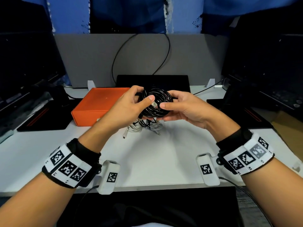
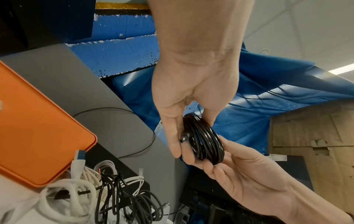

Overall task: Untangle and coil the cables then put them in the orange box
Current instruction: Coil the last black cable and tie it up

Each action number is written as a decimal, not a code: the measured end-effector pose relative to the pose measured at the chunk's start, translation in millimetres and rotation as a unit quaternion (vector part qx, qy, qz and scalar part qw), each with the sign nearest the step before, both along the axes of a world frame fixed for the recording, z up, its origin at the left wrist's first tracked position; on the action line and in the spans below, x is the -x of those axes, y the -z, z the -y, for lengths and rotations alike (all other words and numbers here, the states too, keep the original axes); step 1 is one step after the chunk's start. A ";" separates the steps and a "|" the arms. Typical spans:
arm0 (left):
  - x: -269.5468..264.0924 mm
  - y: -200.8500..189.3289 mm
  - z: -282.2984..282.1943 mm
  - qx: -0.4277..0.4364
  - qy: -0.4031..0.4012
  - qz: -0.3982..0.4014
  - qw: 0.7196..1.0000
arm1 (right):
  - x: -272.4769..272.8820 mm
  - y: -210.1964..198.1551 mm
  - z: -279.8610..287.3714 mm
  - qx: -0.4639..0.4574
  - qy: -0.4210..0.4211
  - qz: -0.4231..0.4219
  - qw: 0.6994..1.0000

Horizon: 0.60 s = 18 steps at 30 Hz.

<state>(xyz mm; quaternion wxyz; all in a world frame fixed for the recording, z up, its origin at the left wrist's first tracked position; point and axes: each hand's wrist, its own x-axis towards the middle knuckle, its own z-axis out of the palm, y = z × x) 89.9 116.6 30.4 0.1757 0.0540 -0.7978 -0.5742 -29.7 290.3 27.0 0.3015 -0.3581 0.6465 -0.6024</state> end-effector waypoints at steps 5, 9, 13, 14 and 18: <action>1.9 0.5 4.4 0.017 0.017 0.002 1.000 | -1.6 2.2 0.8 0.001 0.009 -0.071 0.997; 0.7 -1.0 5.2 0.012 0.024 0.010 1.000 | -3.3 3.3 2.8 0.010 0.032 -0.060 0.998; 3.1 2.7 4.1 -0.025 0.022 0.003 0.999 | -5.4 5.8 6.0 0.012 0.049 -0.058 0.997; 3.4 2.8 3.8 -0.042 0.024 0.001 0.999 | -5.0 6.2 6.3 0.013 0.052 -0.057 0.997; 1.8 2.2 1.6 -0.082 0.038 0.005 0.996 | -2.9 5.6 7.9 0.011 0.087 -0.051 0.995</action>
